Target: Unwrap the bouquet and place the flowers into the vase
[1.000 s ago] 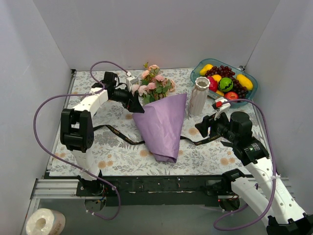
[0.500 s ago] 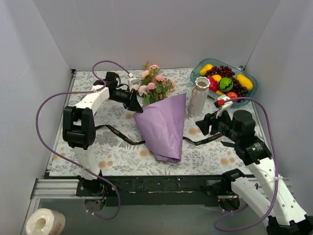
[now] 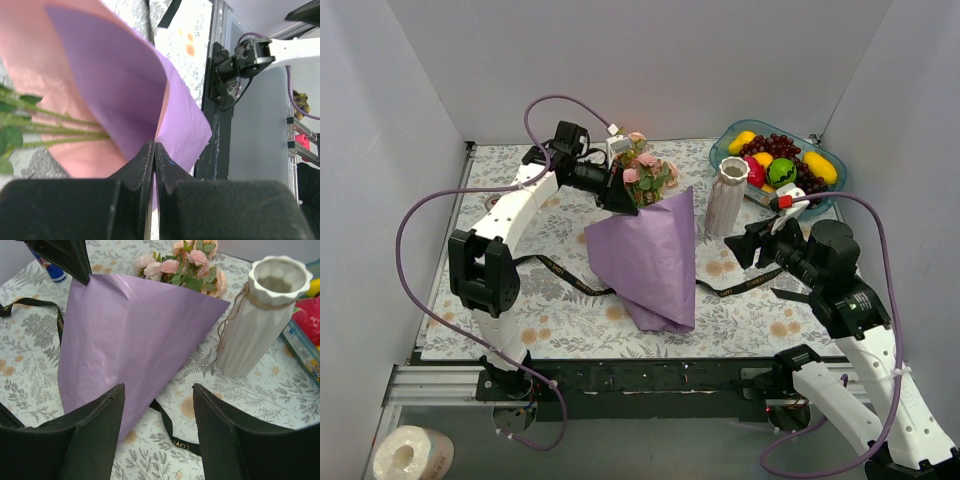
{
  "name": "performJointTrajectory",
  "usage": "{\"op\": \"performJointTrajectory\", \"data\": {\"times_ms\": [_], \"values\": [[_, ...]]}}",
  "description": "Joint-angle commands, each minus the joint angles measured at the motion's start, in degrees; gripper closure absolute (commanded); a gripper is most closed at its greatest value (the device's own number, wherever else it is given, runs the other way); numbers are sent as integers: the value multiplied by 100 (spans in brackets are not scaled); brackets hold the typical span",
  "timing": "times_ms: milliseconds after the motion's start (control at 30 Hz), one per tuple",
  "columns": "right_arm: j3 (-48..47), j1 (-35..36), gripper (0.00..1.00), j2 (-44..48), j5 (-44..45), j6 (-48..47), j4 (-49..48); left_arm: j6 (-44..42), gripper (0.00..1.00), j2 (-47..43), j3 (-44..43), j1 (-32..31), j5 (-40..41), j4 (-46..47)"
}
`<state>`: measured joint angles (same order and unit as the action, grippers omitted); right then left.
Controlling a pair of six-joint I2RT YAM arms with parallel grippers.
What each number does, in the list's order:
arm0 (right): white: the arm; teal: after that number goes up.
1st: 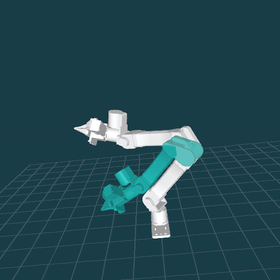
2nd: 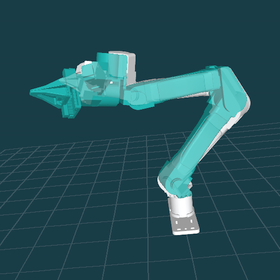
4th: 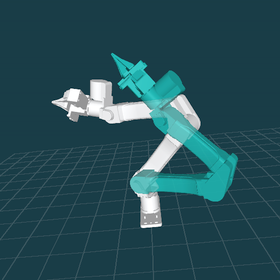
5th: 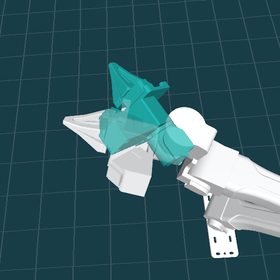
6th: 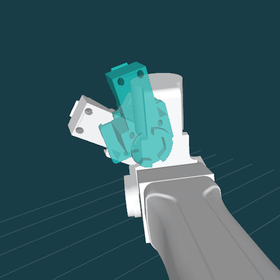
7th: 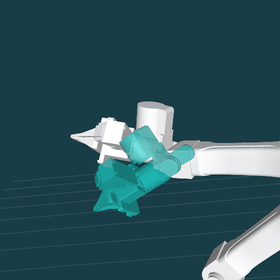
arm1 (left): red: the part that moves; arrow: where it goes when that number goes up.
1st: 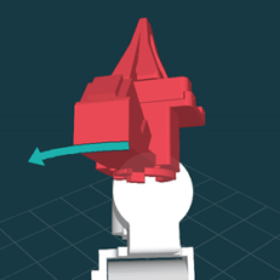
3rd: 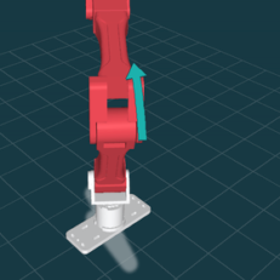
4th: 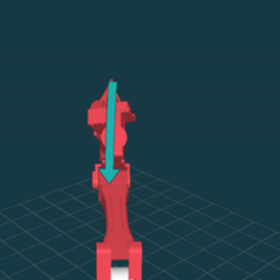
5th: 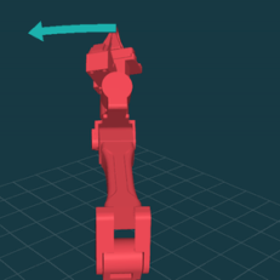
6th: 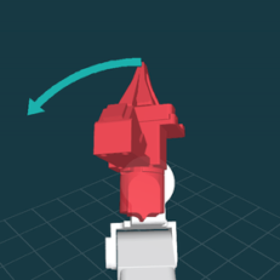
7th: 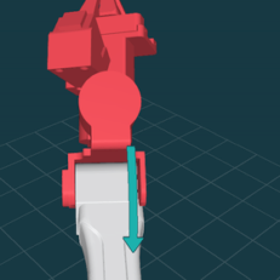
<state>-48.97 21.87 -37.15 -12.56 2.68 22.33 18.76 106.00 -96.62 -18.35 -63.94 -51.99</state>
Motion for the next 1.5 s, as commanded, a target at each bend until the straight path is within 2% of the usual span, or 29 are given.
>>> {"op": "performJointTrajectory", "data": {"times_ms": [0, 100, 133, 267, 333, 367, 467, 500, 533, 567, 700, 767, 833, 900, 933, 967, 1033, 1067, 1100, 1167, 1200, 1233, 1267, 1300, 1333, 1367, 1433, 1467], "values": [[-499, 28, 36, 102, 34, -127, 8, 846, 100, -650, -480, -406, -31, 408], [-675, 19, 36, 120, 121, -189, 105, 1181, 98, -642, -551, -722, -57, 663], [-719, 19, 36, 120, 148, -206, 157, 1365, 86, -615, -568, -897, -74, 716], [-903, 28, 34, 190, 280, -250, 281, 1586, 50, -291, -972, -1416, 4, 743], [-1009, 28, 33, 208, 350, -250, 333, 1648, 46, -80, -1409, -1645, -74, 647], [-1044, 19, 33, 208, 385, -250, 360, 1726, 40, 25, -1578, -1698, -101, 507], [-1193, 19, 32, 225, 482, -250, 404, 1946, 31, 526, -2351, -1883, -311, 234], [-1289, 28, 32, 217, 534, -250, 413, 2034, 25, 667, -2483, -1926, -468, 242], [-1343, 19, 31, 217, 570, -250, 422, 2130, 23, 720, -2659, -1944, -531, 276], [-1387, 19, 31, 199, 588, -250, 439, 2218, 21, 729, -2721, -1962, -601, 399], [-1589, 19, 29, 146, 667, -400, 431, 2841, 2, 756, -2888, -1971, -1067, 786], [-1651, 19, 28, 120, 658, -382, 413, 3202, 2, 730, -2898, -1971, -1365, 1205], [-1703, 28, 27, 85, 649, -382, 422, 3956, 2, 721, -2854, -1980, -1733, 1619], [-1765, 28, 27, 41, 710, -382, 413, 4729, 2, 738, -2531, -1988, -2024, 2742], [-1791, 28, 26, 23, 737, -391, 430, 5690, 2, 764, -2381, -2006, -2121, 3225], [-1861, 19, 26, 32, 763, -382, 439, 6039, 2, 800, -2257, -2015, -2218, 4152], [-1940, 28, 26, 41, 798, -373, 500, 6585, 2, 835, -2168, -1963, -2245, 4748], [-1976, 28, 26, 32, 799, -382, 544, 6814, 2, 818, -2168, -1840, -2272, 5072], [-2072, 19, 26, 32, 816, -399, 597, 7077, 2, 748, -2099, -1456, -2289, 5406], [-2143, 28, 26, 6, 816, -443, 702, 7535, 2, 441, -1381, -893, -2237, 6475], [-2143, 19, 26, 6, 790, -470, 685, 7223, 2, 109, -1116, -237, -1984, 6430], [-2134, 19, 26, 23, 755, -470, 659, 6411, 2, -8, -1070, 83, -1738, 5907], [-2117, 19, 26, 14, 703, -461, 589, 4376, 2, 0, -1331, 356, -1266, 3648], [-2099, 28, 26, -3, 606, -435, 554, 3137, 2, 252, -1646, 611, -52, 2434], [-2029, 19, 26, -3, 579, -400, 510, 2307, 2, 377, -1954, 604, 752, 1456], [-1985, 28, 26, 6, 518, -373, 457, 1768, 2, 422, -1818, 596, 1195, 567], [-1889, 19, 26, 6, 404, -312, 352, 1219, 2, 213, -1030, 613, 2099, 575], [-1862, 19, 26, 6, 386, -312, 334, 1078, 2, 46, -182, 631, 2218, 854]]}}
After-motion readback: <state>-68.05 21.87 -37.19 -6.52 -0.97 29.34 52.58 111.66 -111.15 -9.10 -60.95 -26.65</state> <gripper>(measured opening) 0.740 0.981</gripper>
